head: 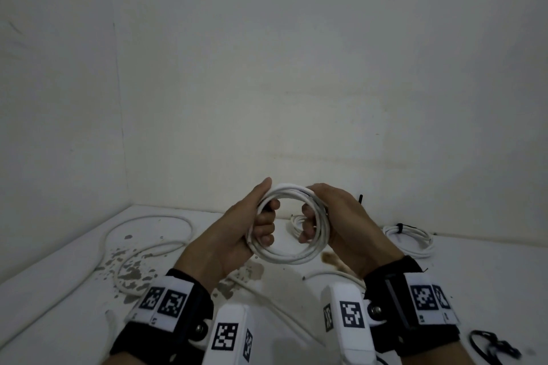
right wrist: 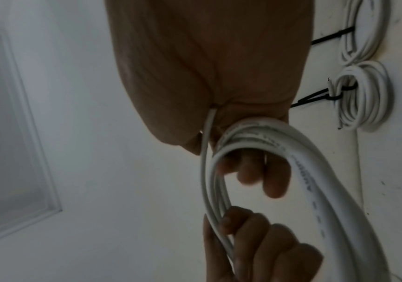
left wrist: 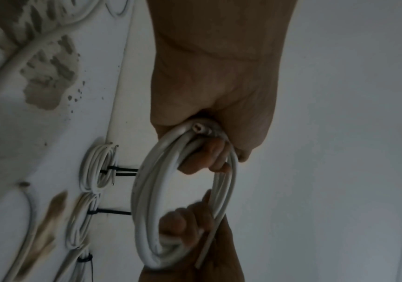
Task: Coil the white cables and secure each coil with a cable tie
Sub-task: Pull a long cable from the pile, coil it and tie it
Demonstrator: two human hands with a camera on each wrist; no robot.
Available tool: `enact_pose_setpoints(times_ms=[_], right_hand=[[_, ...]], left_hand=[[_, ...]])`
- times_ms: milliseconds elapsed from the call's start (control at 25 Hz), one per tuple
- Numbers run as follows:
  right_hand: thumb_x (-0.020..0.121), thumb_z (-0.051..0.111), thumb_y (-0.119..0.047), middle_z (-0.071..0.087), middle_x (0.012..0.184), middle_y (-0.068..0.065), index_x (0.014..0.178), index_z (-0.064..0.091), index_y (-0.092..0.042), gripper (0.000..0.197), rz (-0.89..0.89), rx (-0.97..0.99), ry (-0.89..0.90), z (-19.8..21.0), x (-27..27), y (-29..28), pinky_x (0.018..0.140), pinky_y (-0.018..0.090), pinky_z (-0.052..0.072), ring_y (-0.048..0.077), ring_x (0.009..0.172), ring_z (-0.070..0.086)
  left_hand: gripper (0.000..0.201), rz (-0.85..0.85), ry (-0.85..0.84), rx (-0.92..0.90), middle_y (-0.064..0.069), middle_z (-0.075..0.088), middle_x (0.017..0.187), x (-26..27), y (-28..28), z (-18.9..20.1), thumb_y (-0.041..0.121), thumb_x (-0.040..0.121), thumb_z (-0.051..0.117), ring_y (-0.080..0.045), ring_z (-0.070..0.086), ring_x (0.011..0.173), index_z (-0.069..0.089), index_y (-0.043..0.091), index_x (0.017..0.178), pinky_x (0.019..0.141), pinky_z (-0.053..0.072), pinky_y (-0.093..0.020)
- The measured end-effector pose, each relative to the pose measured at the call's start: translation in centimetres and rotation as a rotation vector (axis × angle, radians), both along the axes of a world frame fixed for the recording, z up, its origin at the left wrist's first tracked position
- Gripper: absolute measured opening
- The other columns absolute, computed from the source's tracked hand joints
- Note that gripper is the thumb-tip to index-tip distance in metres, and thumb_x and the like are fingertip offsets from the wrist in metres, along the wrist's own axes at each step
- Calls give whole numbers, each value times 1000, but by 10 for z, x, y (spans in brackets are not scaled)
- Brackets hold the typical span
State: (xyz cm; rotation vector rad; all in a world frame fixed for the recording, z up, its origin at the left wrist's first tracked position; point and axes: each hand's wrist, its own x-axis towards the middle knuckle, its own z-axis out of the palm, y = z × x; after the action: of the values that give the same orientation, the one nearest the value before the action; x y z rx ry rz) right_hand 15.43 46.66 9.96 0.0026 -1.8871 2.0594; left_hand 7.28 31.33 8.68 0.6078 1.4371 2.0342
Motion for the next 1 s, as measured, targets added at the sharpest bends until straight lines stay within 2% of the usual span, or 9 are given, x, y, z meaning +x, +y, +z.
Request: enact_pose_setpoints(times_ms=[200, 280, 400, 480, 560, 680, 800, 880, 1000], right_hand=[[106, 45, -22, 44, 61, 2, 93, 56, -8, 22, 57, 127, 10, -4, 2, 5, 45, 25, 28, 13, 47, 29], [106, 45, -23, 43, 61, 2, 93, 55, -7, 23, 112, 247, -17, -4, 5, 3, 44, 24, 24, 12, 47, 27], [106, 45, -30, 46, 64, 4, 97, 53, 2, 34, 176, 379, -58, -10, 4, -6, 44, 22, 22, 11, 47, 27], [106, 45, -33, 48, 64, 4, 100, 51, 4, 37, 111, 406, -59, -13, 0, -8, 42, 21, 24, 9, 45, 28], [106, 46, -31, 48, 61, 3, 96, 50, 0, 33, 48, 378, -50, -16, -4, -10, 43, 22, 26, 8, 43, 31], [106, 43, -27, 52, 62, 3, 88, 51, -10, 26, 8, 368, -91, -16, -7, -9, 45, 25, 32, 11, 46, 39], [107, 39, -23, 56, 66, 9, 89, 54, -9, 27, 59, 290, -133, -15, -4, -5, 48, 30, 43, 19, 51, 49], [106, 40, -24, 60, 71, 13, 93, 59, -7, 28, 62, 253, -166, -15, -2, -2, 54, 35, 50, 23, 58, 56], [104, 41, -36, 67, 86, 11, 102, 65, -12, 34, -108, 333, -249, -18, 6, 16, 68, 37, 53, 22, 74, 63]], left_hand=[[46, -95, 68, -173, -9, 63, 68, -3, -17, 4, 46, 80, 59, -21, 58, 56, 75, 2, 77, 60, 51, -32], [55, -84, 105, -284, -13, 64, 68, 0, -18, 5, 53, 80, 59, -24, 58, 55, 75, 1, 81, 63, 51, -32], [61, -96, 152, -440, -5, 53, 55, 8, -12, 2, 72, 78, 57, -15, 45, 44, 63, 11, 69, 50, 37, -26], [59, -75, 199, -486, 4, 33, 51, 11, -4, 0, 75, 76, 56, -9, 24, 43, 52, 17, 68, 46, 19, -23], [59, -22, 229, -465, 6, 23, 54, 11, 2, -2, 75, 75, 56, -9, 15, 46, 46, 17, 71, 45, 13, -23], [58, 65, 207, -416, 6, 20, 54, 10, 8, -7, 72, 75, 60, -10, 14, 45, 41, 18, 65, 43, 13, -23], [53, 127, 170, -401, 6, 22, 50, 9, 10, -7, 59, 86, 61, -9, 16, 43, 36, 22, 57, 43, 13, -23], [50, 136, 183, -402, 6, 23, 49, 9, 13, -9, 52, 89, 61, -9, 16, 42, 39, 22, 56, 43, 14, -23], [53, 152, 180, -401, 7, 22, 48, 11, 21, -16, 47, 91, 61, -10, 15, 40, 35, 24, 50, 42, 12, -21]])
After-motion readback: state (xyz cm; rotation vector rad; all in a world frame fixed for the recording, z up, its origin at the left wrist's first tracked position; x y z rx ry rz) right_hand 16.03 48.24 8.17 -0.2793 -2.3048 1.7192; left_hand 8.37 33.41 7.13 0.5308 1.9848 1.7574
